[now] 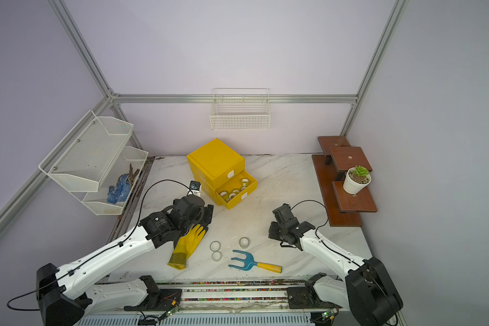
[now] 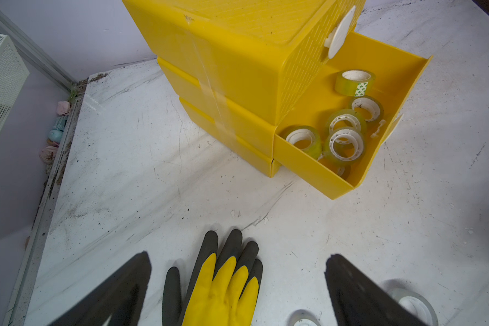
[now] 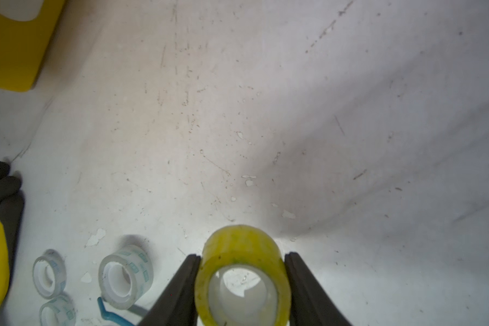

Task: Place the transparent tape into the drawer according to color
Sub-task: Pick up the tape at the center of the board, then place the tape in the drawer.

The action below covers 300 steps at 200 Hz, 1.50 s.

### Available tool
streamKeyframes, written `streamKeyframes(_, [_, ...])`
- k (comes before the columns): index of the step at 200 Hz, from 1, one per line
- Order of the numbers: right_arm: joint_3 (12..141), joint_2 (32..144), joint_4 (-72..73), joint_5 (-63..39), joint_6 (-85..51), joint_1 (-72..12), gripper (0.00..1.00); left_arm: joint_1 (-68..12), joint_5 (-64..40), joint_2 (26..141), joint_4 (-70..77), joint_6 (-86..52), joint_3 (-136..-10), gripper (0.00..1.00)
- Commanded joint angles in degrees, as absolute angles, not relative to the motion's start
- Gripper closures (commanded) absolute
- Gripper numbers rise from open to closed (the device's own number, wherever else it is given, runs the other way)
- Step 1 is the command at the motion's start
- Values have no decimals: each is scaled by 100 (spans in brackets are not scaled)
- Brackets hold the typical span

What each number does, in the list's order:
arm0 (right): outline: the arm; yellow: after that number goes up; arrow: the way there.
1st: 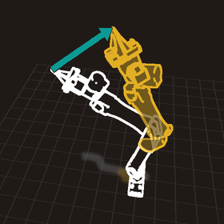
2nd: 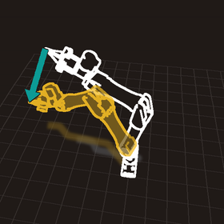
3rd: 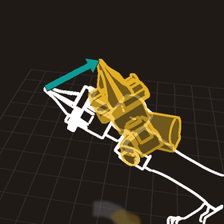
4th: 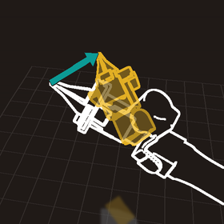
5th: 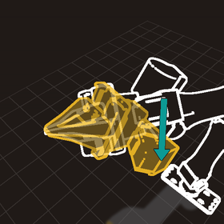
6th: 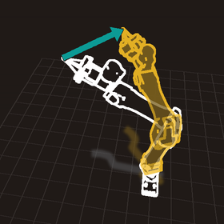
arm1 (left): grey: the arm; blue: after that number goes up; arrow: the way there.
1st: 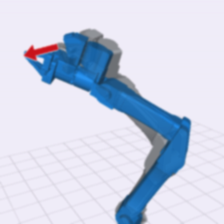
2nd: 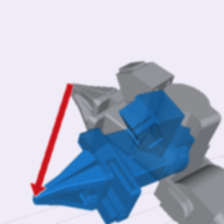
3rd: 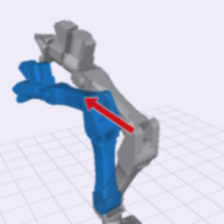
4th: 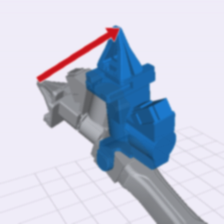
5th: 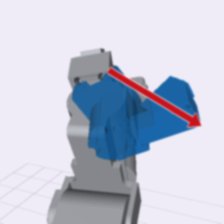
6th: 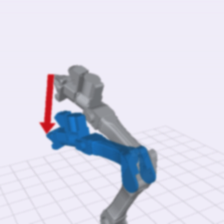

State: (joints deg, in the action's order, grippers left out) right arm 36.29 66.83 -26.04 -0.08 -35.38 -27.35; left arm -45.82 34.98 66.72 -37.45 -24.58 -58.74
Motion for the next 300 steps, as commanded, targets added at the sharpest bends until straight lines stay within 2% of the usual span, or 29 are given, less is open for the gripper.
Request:
streamKeyframes(1, [4102,6474,-2136,-307,-3157,-2721,73,-4602,3612,6706,-3667,-2531,-5994,0])
streamKeyframes(54, [4970,6647,-1250,-947,-2938,-2716,73,-4597,3604,6792,-3665,-2584,-5985,0])
streamKeyframes(112, [6589,8198,-855,-1193,-2619,-2753,72,-4597,3646,6837,-3681,-2584,-5977,0])
streamKeyframes(150, [7523,9266,-1009,-941,-2264,-2906,72,-4590,3639,6899,-3664,-2558,-5974,0])
streamKeyframes(191, [7964,9909,-1068,-565,-2054,-3047,72,-4570,3639,6983,-3716,-2551,-6021,0])
streamKeyframes(214, [8039,10069,-1069,-445,-2028,-3041,66,-4563,3647,6987,-3724,-2532,-6021,0])
streamKeyframes(236, [8054,10119,-987,-418,-2039,-3049,49,-4521,3632,6985,-3735,-2515,-6070,0])
streamKeyframes(248, [8092,10132,-968,-396,-2039,-3046,44,-4484,3599,6987,-3746,-2514,-6119,0])
streamKeyframes(300, [8091,9940,-881,-422,-2061,-3048,37,-4281,3393,6952,-3829,-2511,-6421,0])
